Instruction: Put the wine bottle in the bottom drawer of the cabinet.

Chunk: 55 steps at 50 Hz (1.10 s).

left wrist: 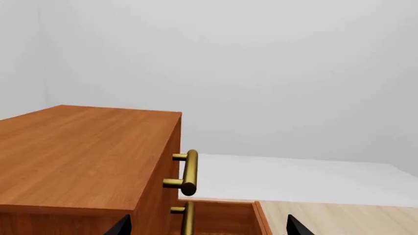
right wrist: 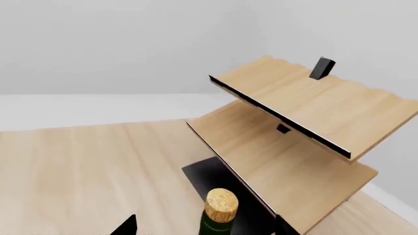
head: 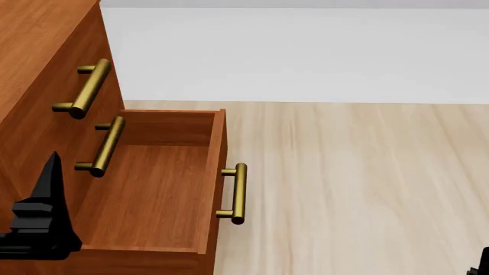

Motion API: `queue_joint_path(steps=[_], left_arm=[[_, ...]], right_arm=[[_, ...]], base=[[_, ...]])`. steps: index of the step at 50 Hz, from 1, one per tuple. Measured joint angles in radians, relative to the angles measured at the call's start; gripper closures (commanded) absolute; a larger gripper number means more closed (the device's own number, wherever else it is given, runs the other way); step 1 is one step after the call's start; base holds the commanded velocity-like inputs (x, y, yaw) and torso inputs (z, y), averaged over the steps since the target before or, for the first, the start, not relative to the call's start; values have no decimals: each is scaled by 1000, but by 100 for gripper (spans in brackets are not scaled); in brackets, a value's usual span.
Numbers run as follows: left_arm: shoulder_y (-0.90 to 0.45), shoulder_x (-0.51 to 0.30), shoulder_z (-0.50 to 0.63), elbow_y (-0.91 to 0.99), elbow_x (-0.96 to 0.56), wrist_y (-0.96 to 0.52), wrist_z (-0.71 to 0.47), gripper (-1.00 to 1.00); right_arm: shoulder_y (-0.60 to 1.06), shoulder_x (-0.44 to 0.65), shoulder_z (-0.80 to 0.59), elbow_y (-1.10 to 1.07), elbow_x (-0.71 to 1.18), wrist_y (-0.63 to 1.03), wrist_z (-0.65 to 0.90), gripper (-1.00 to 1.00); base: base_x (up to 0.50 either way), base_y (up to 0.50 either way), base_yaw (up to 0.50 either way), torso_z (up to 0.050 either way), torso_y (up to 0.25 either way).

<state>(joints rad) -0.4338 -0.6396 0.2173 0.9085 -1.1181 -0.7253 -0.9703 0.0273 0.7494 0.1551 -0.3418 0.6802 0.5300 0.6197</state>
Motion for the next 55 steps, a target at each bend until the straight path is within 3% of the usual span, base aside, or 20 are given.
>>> queue_joint_path(steps=[55], left_arm=[[-7,-2,20,-10,4,15,-1,-100]], right_arm=[[99,-34,-40,264,-37,-68,-97,-100]], base=[[0,0,0,0,0]])
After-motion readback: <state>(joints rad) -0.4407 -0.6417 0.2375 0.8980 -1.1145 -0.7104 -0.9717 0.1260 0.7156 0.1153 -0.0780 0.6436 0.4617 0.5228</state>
